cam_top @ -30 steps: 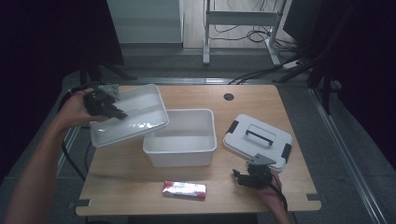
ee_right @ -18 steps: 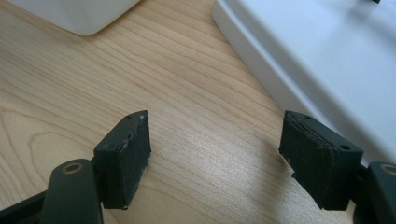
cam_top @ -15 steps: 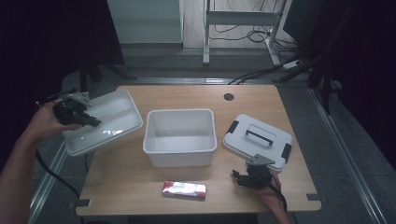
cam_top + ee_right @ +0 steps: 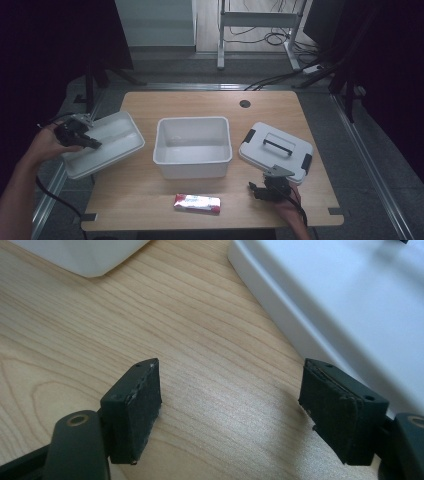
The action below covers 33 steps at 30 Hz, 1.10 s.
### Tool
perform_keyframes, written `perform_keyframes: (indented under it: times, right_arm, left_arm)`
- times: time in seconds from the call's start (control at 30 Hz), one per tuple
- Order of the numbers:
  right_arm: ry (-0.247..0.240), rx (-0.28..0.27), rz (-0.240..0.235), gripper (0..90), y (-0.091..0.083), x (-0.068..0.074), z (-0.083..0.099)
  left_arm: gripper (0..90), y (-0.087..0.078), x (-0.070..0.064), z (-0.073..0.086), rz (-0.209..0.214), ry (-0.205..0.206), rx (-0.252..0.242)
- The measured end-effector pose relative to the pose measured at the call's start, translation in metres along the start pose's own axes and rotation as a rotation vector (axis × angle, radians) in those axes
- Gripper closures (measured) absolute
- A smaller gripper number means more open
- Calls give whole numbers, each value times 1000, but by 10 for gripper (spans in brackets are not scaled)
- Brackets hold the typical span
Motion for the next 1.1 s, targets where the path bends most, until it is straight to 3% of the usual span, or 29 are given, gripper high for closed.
perform_keyframes:
  times: [0.13, 0.57, 1.1]
  right_arm:
    - [1, -14, 0, 243, -3, 2, -3]
    - [-11, -27, -1, 243, -6, 5, -5]
    - [-20, -36, -7, 244, -10, 7, -9]
  left_arm:
    - [900, 29, -3, 2, 38, 1, 37]
    - [900, 72, -8, 8, 85, -8, 46]
    - [894, 88, -12, 8, 99, -2, 49]
Point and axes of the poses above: each handheld gripper's, and its own axes: y roughly forward along the jaws, z roughly out of its underside, x roughly to its left, the point moved 4 cm from there along y, roughly forward along the jaws
